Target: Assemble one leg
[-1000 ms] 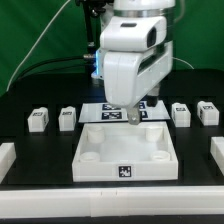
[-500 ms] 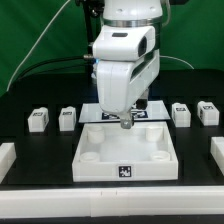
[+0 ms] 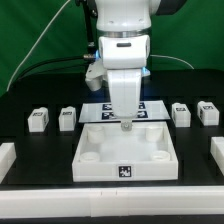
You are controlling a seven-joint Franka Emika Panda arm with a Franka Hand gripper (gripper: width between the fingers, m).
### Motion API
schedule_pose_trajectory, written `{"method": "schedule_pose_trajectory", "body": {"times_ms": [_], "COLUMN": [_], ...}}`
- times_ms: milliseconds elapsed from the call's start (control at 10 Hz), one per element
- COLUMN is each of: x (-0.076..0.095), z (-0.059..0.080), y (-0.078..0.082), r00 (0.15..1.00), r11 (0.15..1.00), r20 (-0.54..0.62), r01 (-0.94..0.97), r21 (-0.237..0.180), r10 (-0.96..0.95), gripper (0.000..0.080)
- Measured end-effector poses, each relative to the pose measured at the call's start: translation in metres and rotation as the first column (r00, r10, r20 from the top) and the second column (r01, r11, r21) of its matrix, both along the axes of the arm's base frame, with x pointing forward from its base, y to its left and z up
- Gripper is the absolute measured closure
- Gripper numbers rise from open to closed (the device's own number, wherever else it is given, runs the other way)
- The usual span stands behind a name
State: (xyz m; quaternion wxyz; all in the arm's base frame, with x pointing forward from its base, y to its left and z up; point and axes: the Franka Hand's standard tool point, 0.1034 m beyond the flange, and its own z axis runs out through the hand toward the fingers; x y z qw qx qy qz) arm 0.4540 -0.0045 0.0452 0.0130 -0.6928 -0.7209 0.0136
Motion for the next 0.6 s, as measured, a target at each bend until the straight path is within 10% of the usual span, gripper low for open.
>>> {"method": "schedule_pose_trajectory", "body": {"times_ms": [600], "x": [-0.023], "z": [-0.016], "y": [-0.002], "r00": [0.999], "r11": [1.000], "r20": [-0.037], "r01": [-0.014], "r21": [0.007], "r10": [0.014], "gripper": [0.0150]}}
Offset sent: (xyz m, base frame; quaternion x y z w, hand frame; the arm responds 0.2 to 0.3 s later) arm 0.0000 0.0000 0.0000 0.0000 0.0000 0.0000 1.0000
